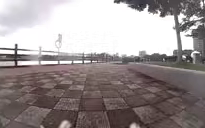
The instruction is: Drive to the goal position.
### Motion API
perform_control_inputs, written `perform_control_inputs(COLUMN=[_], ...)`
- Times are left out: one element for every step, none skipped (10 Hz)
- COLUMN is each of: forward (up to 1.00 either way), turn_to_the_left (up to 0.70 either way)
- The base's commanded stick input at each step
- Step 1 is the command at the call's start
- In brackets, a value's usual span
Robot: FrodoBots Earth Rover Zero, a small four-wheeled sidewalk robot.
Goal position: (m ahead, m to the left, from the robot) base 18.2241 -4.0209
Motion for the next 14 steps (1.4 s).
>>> perform_control_inputs(forward=[0.7,0.7,0.7,0.7,0.7,0.7,0.7,0.7,0.7,0.7,0.7,0.7,0.7,0.7], turn_to_the_left=[0.0,0.0,0.0,0.0,0.0,0.0,0.0,0.0,0.0,0.0,0.0,0.0,0.0,0.0])
